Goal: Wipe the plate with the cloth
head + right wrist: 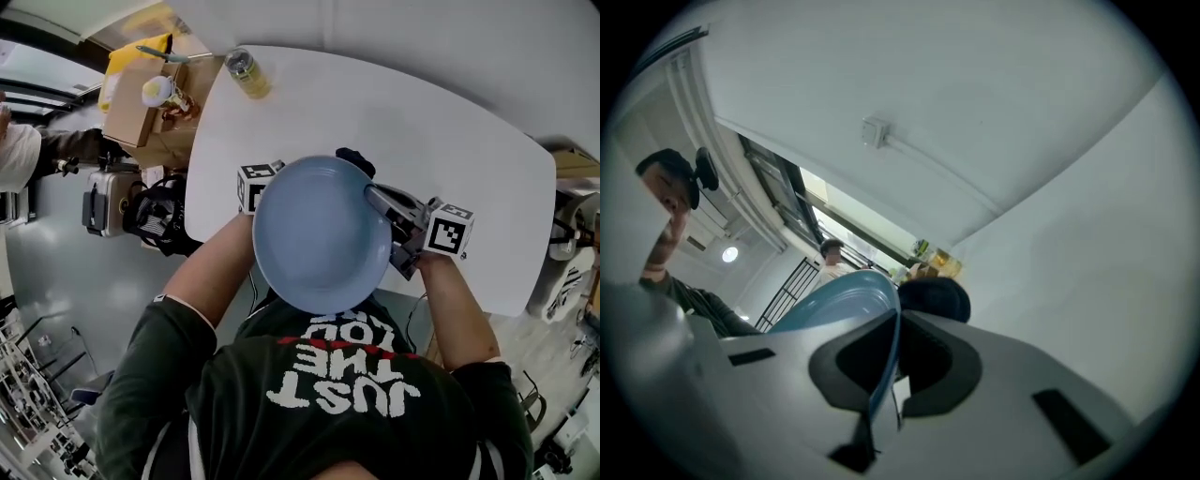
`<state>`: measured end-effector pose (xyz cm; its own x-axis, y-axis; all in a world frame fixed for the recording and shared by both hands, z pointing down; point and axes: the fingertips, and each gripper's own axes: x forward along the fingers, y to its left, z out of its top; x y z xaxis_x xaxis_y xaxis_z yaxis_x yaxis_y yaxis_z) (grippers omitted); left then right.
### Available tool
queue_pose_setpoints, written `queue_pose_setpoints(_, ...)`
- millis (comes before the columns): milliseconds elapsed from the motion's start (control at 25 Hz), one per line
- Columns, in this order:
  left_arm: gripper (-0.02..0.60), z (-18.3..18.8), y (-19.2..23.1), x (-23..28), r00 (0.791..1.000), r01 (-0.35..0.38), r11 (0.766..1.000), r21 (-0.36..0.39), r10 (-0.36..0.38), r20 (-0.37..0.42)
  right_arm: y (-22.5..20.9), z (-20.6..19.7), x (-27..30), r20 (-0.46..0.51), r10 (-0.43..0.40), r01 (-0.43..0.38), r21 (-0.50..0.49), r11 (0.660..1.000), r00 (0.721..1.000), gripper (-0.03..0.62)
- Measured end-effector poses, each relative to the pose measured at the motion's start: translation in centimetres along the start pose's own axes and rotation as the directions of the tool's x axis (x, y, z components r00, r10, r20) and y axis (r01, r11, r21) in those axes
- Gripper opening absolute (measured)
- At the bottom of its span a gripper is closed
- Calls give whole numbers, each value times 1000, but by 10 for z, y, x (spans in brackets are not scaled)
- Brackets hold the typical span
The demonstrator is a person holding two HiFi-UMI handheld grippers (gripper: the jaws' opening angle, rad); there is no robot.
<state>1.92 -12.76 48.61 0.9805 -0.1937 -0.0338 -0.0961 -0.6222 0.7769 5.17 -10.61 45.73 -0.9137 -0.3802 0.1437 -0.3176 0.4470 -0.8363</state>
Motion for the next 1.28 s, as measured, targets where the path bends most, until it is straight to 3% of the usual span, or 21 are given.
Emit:
queue_pose_setpoints(120,67,-24,-17,14,996,59,998,-19,-60,-69,-18,20,-7,68,-72,73,-4,997,995,11)
queue_pose_setpoints(240,67,-39,-32,19,991,105,993,-48,-109,-81,-40,33,-20,124,-163,165,-3,986,979,11)
queue_pose_setpoints(400,67,-52,-58,17,985,147,986,-81,-154,-81,-77,44,-45,216,-295,282,92,955,931,11)
queue_pose_setpoints(560,67,-57,-72,4,986,154,982,-107,-161,-54,-97,52,-68,255,-359,343,108,933,898,11)
queue_pose_setpoints(800,67,-26,-63,-31,993,102,986,-129,-92,79,-94,41,-77,221,-327,312,103,945,919,11)
queue_pose_setpoints(1040,67,27,-36,-63,970,40,993,-112,-12,242,-65,18,-62,130,-211,204,66,977,969,11)
queue_pose_setpoints(1280,67,61,-23,-51,957,33,996,-84,-8,291,-17,4,-27,59,-85,84,12,996,995,11)
